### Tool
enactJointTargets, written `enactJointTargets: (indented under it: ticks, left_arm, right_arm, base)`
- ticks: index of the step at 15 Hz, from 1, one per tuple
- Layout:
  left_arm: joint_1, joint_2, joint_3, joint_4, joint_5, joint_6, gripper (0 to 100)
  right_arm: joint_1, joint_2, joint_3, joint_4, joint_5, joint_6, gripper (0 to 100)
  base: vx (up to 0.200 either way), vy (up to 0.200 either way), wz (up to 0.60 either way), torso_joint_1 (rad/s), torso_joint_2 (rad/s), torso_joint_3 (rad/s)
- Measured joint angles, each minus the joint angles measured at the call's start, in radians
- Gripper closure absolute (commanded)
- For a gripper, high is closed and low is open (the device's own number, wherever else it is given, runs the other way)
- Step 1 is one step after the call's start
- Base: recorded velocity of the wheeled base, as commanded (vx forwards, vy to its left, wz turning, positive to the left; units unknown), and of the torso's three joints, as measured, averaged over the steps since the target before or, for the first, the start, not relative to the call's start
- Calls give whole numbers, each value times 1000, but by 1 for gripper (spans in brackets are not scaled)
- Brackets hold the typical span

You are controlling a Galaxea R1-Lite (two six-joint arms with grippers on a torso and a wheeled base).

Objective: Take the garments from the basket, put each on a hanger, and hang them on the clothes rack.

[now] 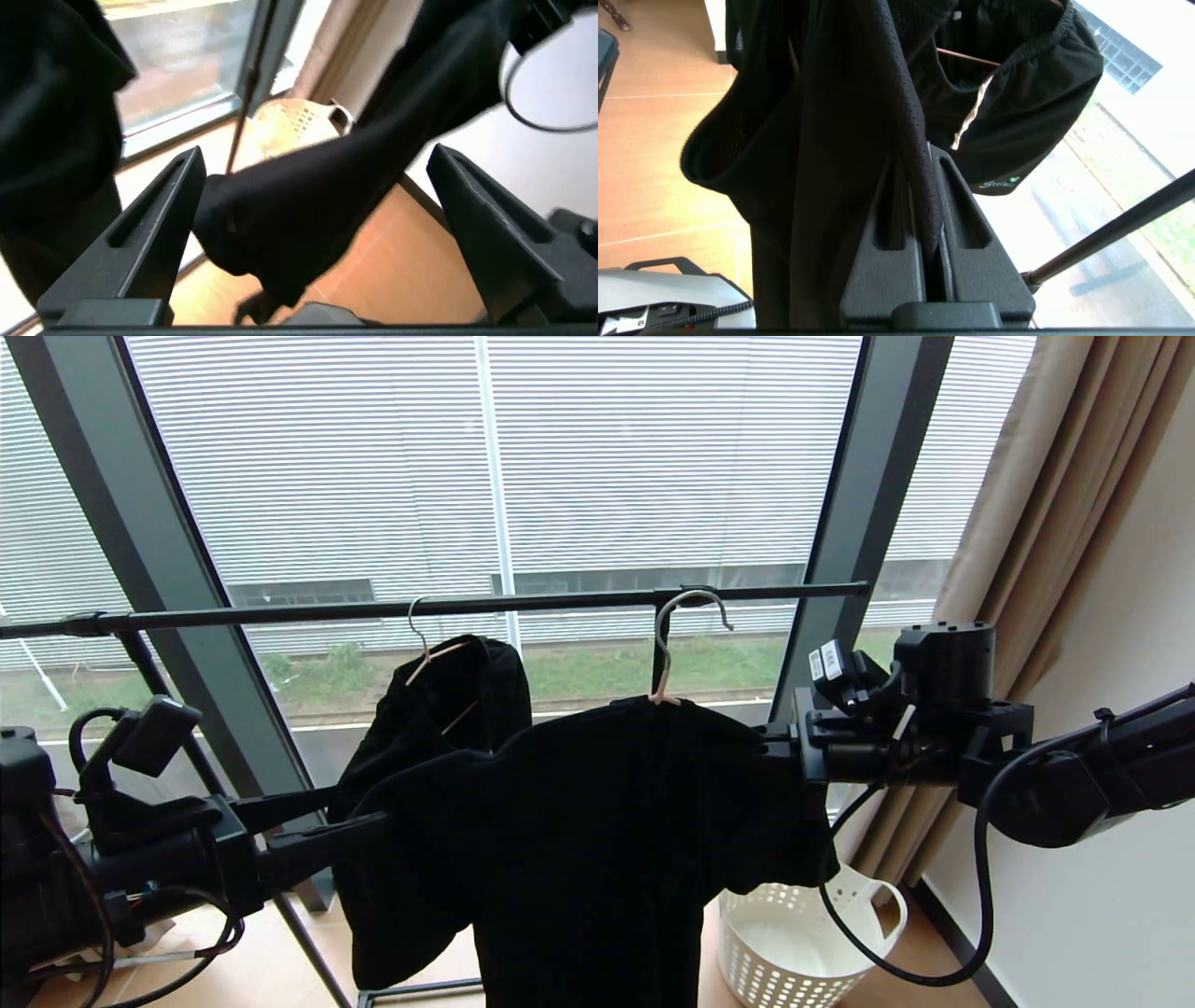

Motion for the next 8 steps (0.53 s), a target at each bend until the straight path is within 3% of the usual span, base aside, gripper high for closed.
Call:
enactJointTargets:
  ticks: [3,8]
  left_arm:
    - [0,8,20,-3,-19,41,0]
    - [-3,27,25,-3,-17,46,0]
  right_arm:
    - [-3,0,-2,-1,1,5,100]
    - [-5,-14,3,-1,22,5,100]
  base:
    - [0,0,0,0,0,0]
    - [0,0,0,0,0,0]
